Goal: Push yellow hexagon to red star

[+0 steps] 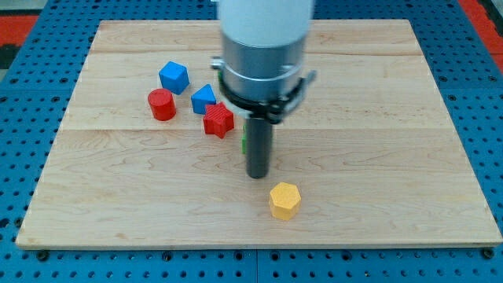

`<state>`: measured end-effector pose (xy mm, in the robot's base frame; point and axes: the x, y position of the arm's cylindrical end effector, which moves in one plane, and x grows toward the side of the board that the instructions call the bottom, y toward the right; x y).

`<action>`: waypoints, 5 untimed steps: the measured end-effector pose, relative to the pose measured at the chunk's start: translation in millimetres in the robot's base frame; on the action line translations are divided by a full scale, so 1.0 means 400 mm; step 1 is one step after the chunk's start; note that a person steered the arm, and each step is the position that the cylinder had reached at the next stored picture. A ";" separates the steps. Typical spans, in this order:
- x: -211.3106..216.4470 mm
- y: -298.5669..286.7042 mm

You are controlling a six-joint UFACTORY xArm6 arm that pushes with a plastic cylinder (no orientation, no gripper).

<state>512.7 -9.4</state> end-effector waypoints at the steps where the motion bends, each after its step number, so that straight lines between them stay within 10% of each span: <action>1: -0.072 0.027; 3: -0.055 0.174; 5: 0.188 0.222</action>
<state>588.1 79.5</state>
